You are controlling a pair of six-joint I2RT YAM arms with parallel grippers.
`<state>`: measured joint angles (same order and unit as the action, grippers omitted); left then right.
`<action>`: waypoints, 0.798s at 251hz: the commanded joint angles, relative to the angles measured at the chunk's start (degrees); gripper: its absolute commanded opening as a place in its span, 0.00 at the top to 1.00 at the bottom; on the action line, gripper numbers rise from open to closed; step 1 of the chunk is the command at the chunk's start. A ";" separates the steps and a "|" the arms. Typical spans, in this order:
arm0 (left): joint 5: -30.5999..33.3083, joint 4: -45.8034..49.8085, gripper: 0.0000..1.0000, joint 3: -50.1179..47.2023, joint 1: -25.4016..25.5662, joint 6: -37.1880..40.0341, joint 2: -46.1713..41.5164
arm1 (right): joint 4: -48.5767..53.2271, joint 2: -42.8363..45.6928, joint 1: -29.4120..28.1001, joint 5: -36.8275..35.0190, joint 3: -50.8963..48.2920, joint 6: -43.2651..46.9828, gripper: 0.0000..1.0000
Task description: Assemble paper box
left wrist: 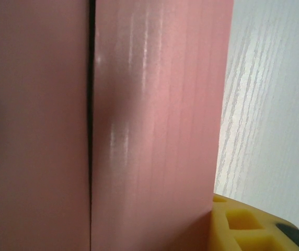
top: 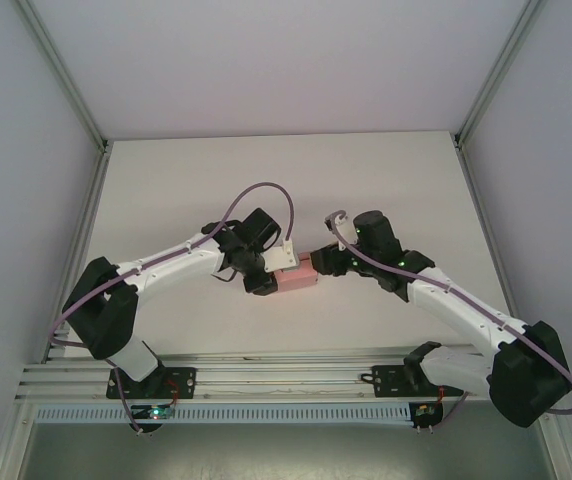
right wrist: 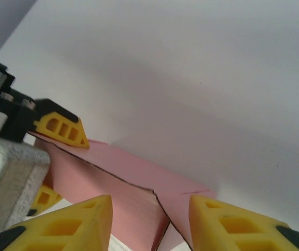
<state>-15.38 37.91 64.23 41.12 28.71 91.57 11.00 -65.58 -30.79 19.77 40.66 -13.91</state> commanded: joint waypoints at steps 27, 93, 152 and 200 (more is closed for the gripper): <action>-2.88 4.63 0.67 -0.77 -1.07 1.88 2.54 | 3.89 -1.21 -0.91 -3.59 2.41 0.80 0.79; -1.99 5.07 0.67 1.50 -1.11 1.26 4.56 | 4.19 -0.75 -5.59 -5.71 3.87 -6.73 0.95; -1.26 5.38 0.66 3.54 -1.09 0.95 6.07 | -5.12 -2.53 -8.45 -4.35 0.72 -23.08 1.00; -1.14 4.77 0.66 4.24 -1.14 1.16 6.87 | -11.64 -1.84 -9.64 -1.78 -1.70 -30.88 1.00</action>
<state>-16.29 43.09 68.95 40.03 29.50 95.39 7.92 -67.68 -37.28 9.10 39.62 -36.47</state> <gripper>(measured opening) 0.412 0.050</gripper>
